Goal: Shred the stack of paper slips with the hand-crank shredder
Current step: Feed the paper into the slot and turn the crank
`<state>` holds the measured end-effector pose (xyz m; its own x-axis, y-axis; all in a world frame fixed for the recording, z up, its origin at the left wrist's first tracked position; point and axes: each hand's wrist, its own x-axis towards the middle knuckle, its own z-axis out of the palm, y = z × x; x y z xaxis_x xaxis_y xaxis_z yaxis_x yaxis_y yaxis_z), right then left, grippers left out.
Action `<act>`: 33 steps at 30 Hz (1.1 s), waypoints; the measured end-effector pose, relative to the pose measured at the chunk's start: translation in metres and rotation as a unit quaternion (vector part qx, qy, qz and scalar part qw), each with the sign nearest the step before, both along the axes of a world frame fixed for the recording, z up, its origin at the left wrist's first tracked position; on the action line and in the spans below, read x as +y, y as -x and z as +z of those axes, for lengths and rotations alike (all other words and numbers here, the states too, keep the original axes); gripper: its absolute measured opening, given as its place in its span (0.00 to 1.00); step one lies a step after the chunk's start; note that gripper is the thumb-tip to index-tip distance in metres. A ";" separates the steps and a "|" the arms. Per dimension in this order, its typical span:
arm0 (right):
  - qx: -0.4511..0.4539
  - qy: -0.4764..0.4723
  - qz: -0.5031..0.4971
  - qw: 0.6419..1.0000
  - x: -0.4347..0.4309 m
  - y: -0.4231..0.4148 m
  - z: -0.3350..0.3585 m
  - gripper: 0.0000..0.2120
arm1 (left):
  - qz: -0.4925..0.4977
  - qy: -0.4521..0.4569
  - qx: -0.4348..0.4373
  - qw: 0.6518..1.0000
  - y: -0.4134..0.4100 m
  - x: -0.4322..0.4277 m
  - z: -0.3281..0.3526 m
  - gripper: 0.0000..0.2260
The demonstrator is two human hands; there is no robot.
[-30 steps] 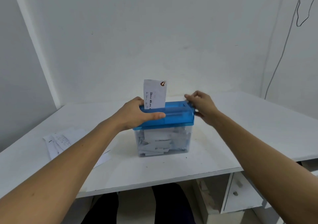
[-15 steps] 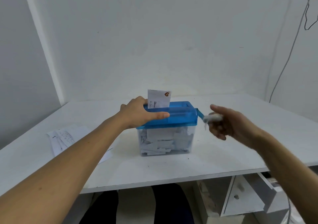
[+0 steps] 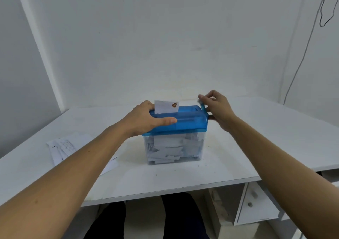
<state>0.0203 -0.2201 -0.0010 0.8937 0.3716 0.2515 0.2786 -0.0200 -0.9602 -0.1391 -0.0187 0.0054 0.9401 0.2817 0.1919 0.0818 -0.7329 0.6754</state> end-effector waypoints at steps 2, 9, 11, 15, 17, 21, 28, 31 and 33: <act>0.013 0.059 -0.014 0.998 0.002 -0.004 -0.020 0.12 | 0.011 -0.006 -0.003 1.000 -0.001 0.000 -0.002 0.44; 0.045 0.234 0.086 0.967 -0.033 0.028 -0.063 0.18 | 0.021 -0.080 -0.010 0.997 -0.001 -0.001 -0.001 0.37; 0.046 0.256 0.117 0.958 -0.050 0.040 -0.053 0.21 | 0.026 -0.096 0.001 0.995 -0.001 0.000 0.001 0.33; 0.071 0.150 0.230 0.959 -0.084 0.053 -0.025 0.23 | 0.029 -0.114 0.026 0.993 0.000 -0.002 0.005 0.47; 0.029 0.119 0.267 0.956 -0.091 0.053 -0.011 0.20 | 0.029 -0.118 0.035 0.992 0.001 -0.003 0.008 0.46; -0.044 0.110 0.232 0.966 -0.080 0.049 0.003 0.24 | 0.019 -0.099 0.042 0.994 0.001 0.001 0.006 0.51; -0.007 0.005 0.079 0.997 -0.028 0.026 0.021 0.19 | 0.009 -0.054 0.006 0.998 0.002 0.002 0.002 0.48; -0.003 0.035 0.020 0.999 -0.011 0.010 0.016 0.22 | -0.003 -0.046 -0.003 0.999 0.003 0.000 0.002 0.43; 0.008 0.059 -0.003 0.998 -0.002 -0.001 0.013 0.18 | -0.012 -0.043 -0.008 0.999 0.004 -0.003 0.002 0.42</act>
<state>0.0210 -0.2222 0.0120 0.8994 0.3925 0.1923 0.2632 -0.1350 -0.9553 -0.1432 -0.0214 0.0071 0.9432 0.2409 0.2288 0.0535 -0.7898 0.6110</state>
